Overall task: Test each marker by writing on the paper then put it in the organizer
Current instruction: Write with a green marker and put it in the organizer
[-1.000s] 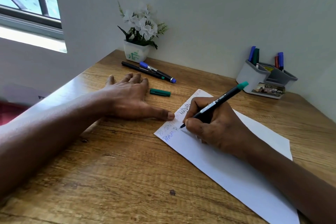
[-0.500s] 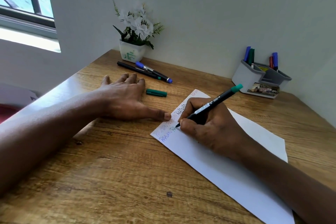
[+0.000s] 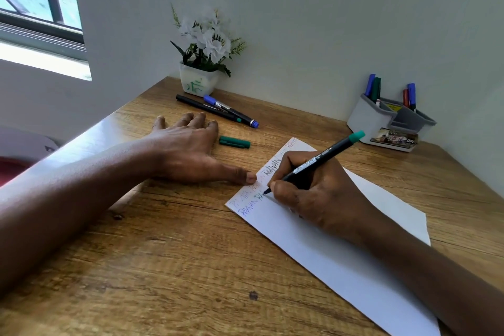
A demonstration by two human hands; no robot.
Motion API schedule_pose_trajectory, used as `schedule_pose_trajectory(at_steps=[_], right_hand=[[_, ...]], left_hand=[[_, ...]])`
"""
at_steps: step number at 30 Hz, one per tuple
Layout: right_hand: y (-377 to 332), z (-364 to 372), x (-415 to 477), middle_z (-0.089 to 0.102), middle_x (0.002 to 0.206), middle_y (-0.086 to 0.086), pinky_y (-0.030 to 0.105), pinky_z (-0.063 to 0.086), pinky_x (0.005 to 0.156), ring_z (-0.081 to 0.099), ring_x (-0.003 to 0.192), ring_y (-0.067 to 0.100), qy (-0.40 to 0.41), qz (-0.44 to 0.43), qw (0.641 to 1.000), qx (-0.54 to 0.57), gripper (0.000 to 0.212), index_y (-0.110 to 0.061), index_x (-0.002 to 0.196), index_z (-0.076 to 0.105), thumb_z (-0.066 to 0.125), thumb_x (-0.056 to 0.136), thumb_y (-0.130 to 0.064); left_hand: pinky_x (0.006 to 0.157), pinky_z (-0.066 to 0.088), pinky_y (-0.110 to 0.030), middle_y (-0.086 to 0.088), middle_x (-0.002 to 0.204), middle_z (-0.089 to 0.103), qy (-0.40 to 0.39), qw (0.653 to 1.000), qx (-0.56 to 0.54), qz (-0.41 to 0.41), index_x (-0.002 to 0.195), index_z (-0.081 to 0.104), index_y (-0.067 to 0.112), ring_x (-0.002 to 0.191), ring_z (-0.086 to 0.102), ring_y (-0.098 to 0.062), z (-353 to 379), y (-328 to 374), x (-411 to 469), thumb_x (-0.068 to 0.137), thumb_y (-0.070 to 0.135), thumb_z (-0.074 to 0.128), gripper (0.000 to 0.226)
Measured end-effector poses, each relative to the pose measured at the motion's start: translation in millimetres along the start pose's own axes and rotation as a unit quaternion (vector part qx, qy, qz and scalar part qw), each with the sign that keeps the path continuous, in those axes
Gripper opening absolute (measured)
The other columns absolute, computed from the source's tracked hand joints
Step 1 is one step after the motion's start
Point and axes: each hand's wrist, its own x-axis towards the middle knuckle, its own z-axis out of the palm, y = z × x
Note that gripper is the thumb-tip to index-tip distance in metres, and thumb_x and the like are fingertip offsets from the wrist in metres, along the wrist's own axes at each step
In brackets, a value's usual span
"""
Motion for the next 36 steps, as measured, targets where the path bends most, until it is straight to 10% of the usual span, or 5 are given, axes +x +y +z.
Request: schedule_pose_trajectory(at_steps=[36], right_hand=[[-5.4,-0.8,-1.7,0.062,0.051,-0.005,0.014,0.043,0.042,0.056,0.043,0.002,0.036,0.047,0.997,0.05,0.009,-0.008,0.079,0.068,0.07,0.088,-0.007]], left_hand=[[0.121,0.002,-0.067,-0.006,0.17,-0.01,-0.007,1.0,-0.005,0.001,0.162,0.0,0.026,0.156,-0.006,-0.024,-1.1,1.6,-2.6,0.024,0.111,0.017,0.163]])
